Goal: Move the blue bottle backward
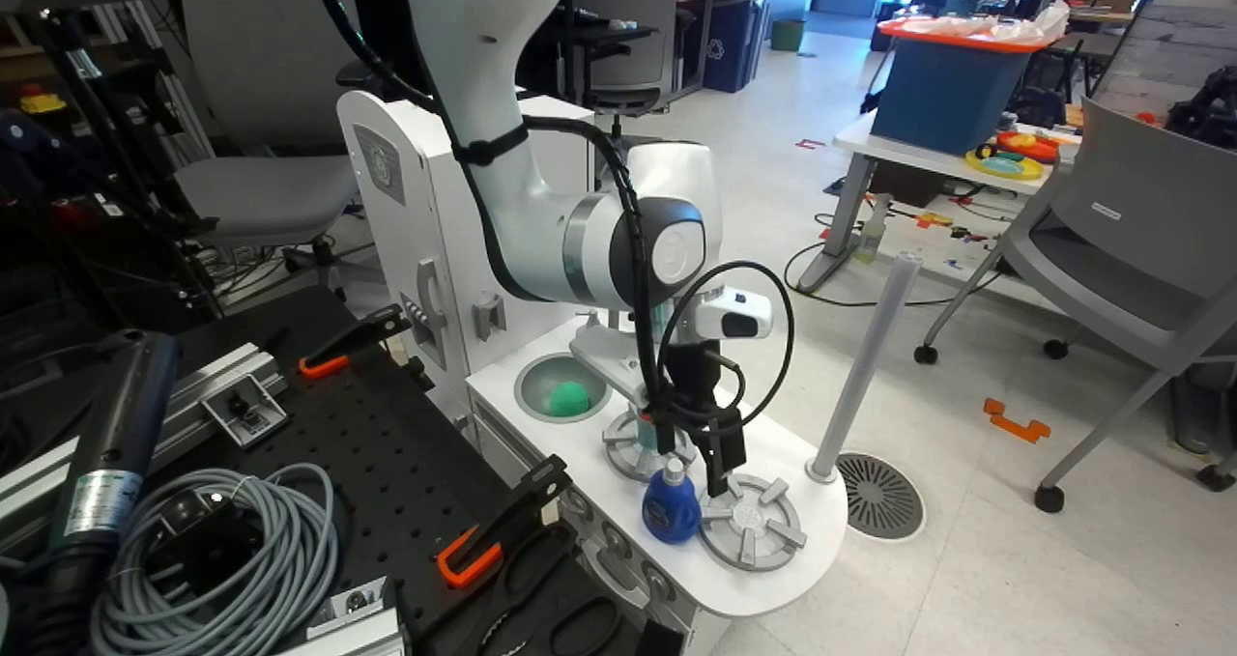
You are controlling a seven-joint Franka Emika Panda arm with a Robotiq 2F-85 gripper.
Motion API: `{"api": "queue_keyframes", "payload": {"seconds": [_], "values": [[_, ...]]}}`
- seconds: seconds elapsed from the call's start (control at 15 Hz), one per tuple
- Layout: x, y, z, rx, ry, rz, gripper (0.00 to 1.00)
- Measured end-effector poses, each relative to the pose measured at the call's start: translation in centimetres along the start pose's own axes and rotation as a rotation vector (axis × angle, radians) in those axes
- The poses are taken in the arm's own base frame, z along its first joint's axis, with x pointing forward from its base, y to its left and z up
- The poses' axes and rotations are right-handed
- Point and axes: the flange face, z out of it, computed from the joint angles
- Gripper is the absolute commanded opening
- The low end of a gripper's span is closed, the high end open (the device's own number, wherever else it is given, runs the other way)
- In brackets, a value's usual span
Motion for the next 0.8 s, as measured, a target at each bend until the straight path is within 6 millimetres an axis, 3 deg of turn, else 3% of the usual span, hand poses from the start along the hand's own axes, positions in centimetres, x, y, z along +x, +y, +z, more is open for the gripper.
{"api": "queue_keyframes", "payload": {"seconds": [0.2,0.33,0.8], "values": [[0.0,-1.0,1.5,-0.004,-0.004,-0.006,1.00],[-0.1,-1.6,2.1,-0.001,-0.008,-0.006,0.72],[0.3,-3.2,1.6,0.018,0.009,-0.014,0.18]]}}
